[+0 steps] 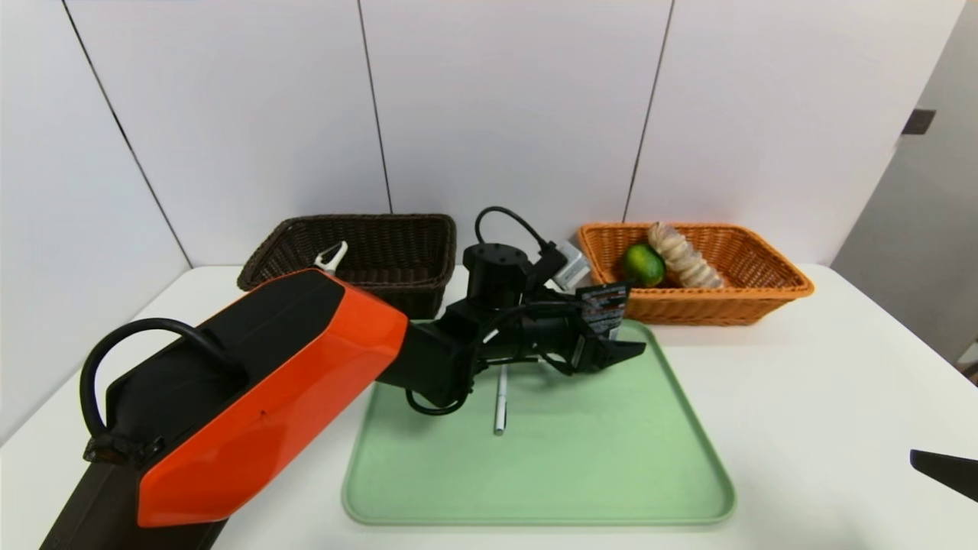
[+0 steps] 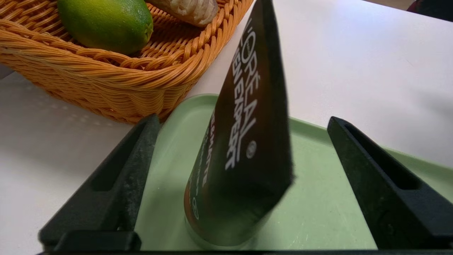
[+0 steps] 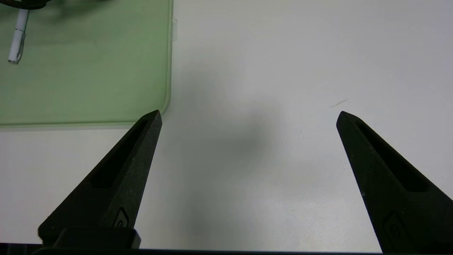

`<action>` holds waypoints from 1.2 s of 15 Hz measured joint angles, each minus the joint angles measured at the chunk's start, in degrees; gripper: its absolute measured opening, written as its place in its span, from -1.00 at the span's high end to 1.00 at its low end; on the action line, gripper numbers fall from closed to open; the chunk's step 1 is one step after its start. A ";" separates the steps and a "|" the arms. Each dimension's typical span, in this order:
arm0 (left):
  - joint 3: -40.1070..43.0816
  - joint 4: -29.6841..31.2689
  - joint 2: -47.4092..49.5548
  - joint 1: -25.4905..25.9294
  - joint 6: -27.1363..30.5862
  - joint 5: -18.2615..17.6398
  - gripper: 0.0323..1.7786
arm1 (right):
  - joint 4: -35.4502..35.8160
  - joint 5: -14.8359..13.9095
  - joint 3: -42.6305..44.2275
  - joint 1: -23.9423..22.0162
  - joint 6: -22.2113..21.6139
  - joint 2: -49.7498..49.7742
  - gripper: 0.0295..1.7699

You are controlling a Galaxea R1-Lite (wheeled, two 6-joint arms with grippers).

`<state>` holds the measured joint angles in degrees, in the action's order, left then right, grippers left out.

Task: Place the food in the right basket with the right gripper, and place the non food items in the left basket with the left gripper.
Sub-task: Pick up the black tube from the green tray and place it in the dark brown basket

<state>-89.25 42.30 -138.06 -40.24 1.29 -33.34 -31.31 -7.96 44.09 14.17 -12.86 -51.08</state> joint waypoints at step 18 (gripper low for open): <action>2.04 -5.79 7.08 0.20 -6.63 1.01 0.58 | 0.13 0.17 -1.60 0.05 -0.04 -0.02 -0.93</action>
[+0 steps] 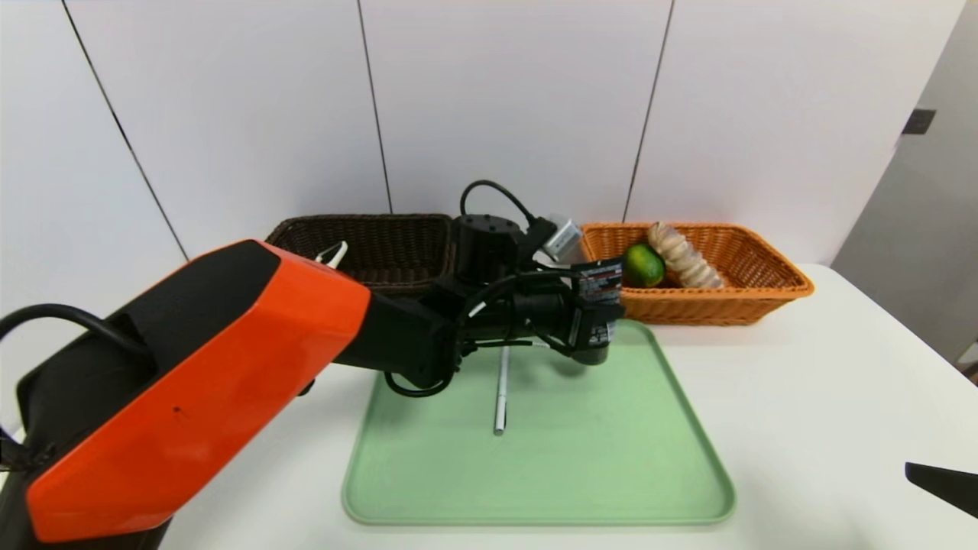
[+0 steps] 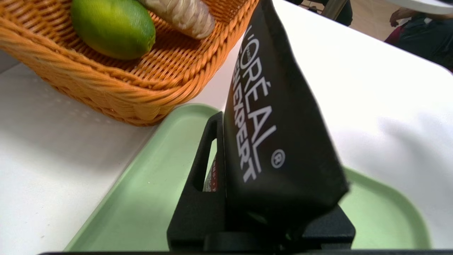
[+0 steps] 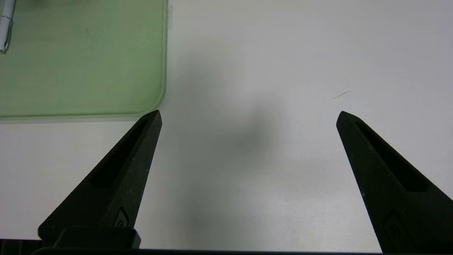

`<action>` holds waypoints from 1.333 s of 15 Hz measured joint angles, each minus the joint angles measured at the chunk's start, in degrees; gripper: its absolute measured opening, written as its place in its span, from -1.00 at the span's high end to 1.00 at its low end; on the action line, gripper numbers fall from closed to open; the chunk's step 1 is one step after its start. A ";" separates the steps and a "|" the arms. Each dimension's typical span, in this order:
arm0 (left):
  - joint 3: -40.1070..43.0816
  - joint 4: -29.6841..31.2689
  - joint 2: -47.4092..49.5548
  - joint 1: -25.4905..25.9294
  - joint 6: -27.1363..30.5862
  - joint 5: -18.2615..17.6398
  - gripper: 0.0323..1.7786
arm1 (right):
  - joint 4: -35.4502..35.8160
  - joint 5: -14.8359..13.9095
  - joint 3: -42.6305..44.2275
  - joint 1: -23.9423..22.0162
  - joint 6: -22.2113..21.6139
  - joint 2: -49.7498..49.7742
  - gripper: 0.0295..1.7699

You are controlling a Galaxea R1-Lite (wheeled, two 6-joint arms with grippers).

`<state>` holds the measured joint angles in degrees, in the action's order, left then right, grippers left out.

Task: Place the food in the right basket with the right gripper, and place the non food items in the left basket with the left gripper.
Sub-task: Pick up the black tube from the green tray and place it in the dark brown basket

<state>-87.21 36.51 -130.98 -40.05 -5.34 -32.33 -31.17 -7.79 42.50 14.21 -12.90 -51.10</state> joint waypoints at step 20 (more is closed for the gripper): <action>-6.83 -35.89 21.30 26.69 -6.73 19.24 0.58 | 7.25 -0.80 -1.95 -0.07 0.69 1.83 -0.93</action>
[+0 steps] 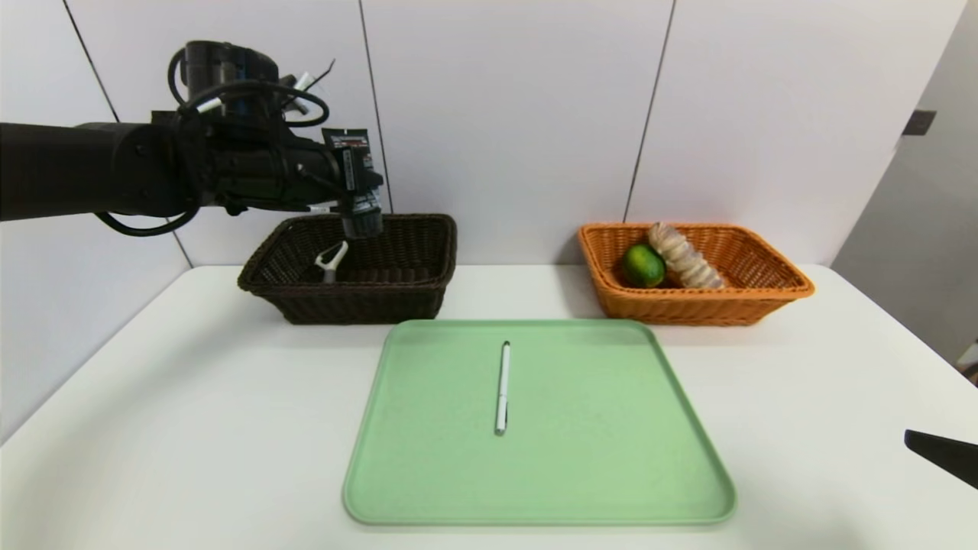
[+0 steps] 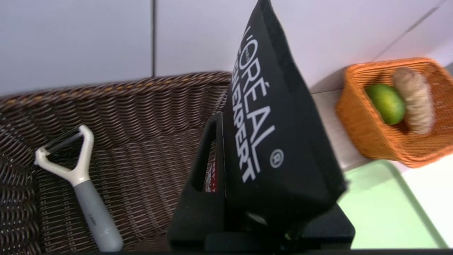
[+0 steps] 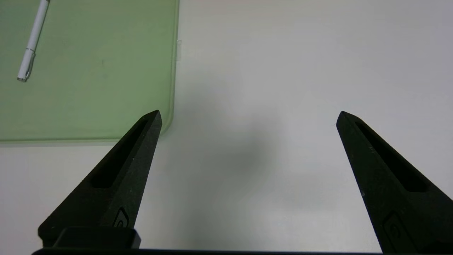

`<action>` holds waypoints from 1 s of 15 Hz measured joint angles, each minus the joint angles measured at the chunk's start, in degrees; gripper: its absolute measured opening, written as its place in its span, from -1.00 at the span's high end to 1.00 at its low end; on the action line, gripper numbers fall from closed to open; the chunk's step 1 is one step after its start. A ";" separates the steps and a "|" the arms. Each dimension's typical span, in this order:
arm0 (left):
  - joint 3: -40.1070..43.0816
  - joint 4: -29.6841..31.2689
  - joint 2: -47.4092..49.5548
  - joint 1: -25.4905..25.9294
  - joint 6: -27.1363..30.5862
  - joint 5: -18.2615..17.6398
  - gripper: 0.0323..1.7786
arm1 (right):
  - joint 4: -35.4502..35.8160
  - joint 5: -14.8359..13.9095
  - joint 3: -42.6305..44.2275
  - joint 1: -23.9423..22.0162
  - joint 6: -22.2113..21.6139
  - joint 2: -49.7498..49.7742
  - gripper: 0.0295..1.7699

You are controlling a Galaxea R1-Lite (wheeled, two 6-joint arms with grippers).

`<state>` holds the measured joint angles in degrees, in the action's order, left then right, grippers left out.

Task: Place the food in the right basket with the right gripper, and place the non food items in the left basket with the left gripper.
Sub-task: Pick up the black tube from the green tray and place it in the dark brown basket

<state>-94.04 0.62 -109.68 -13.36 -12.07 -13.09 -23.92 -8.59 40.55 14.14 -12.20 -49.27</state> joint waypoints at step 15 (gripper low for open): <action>1.89 7.14 -14.93 5.13 0.59 1.27 0.58 | 2.62 -0.17 0.09 -0.20 1.46 0.96 -0.93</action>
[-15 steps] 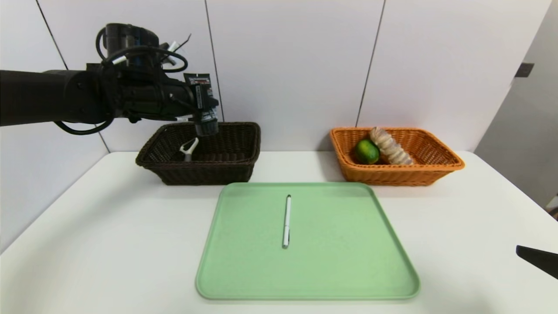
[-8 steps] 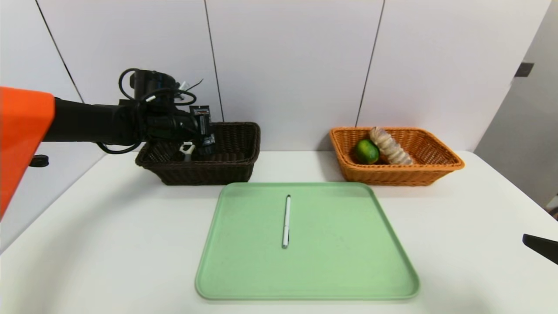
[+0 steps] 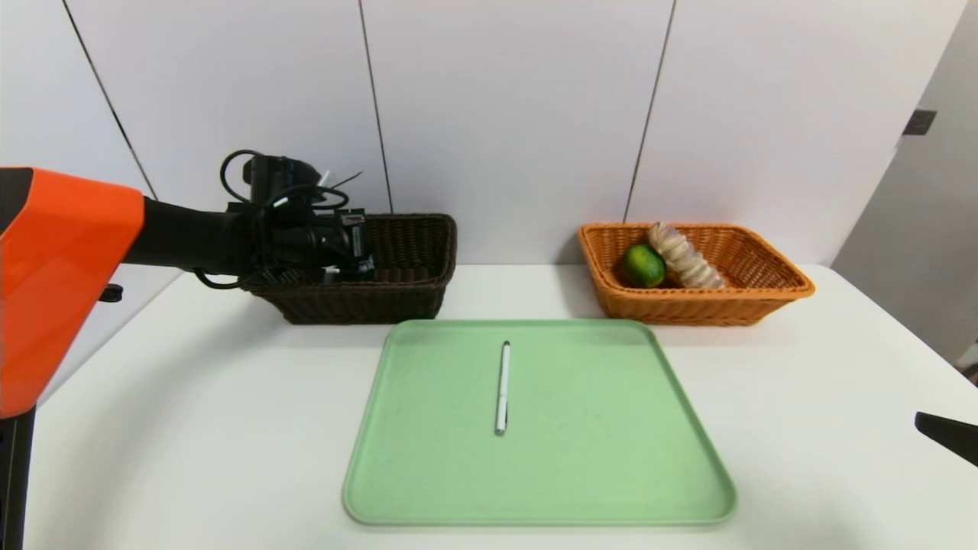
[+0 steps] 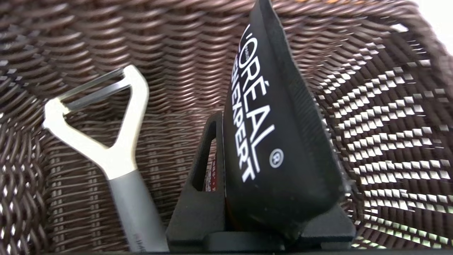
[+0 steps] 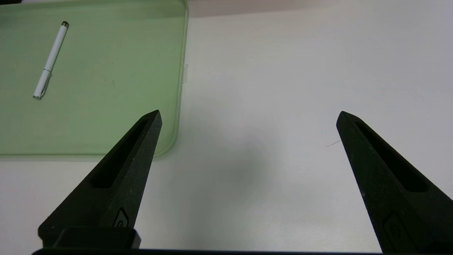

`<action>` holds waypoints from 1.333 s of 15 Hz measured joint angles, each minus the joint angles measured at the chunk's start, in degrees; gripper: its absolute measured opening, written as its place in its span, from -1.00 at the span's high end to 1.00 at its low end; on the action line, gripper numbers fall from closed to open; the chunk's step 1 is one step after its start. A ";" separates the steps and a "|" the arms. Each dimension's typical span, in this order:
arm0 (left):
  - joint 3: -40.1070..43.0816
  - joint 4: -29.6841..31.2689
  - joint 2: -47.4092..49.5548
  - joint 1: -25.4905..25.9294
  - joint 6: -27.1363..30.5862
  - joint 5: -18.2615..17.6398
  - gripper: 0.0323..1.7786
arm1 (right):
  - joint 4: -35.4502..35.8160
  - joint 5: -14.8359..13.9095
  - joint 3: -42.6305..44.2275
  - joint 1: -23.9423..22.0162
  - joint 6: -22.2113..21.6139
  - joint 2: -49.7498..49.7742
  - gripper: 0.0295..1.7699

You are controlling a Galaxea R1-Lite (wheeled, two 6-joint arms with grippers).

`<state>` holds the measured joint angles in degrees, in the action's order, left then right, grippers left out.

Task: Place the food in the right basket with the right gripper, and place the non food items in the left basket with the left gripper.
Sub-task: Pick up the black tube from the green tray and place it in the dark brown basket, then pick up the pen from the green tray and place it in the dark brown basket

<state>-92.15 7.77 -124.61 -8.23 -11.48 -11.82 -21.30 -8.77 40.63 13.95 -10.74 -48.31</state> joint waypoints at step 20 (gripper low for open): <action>-12.68 -42.11 23.39 -15.80 0.02 4.45 -0.74 | -1.11 0.15 0.57 0.07 -0.17 -2.34 -0.93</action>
<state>-104.83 -34.34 -101.22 -24.03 -11.46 -7.38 -22.41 -8.62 41.20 14.02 -10.91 -50.65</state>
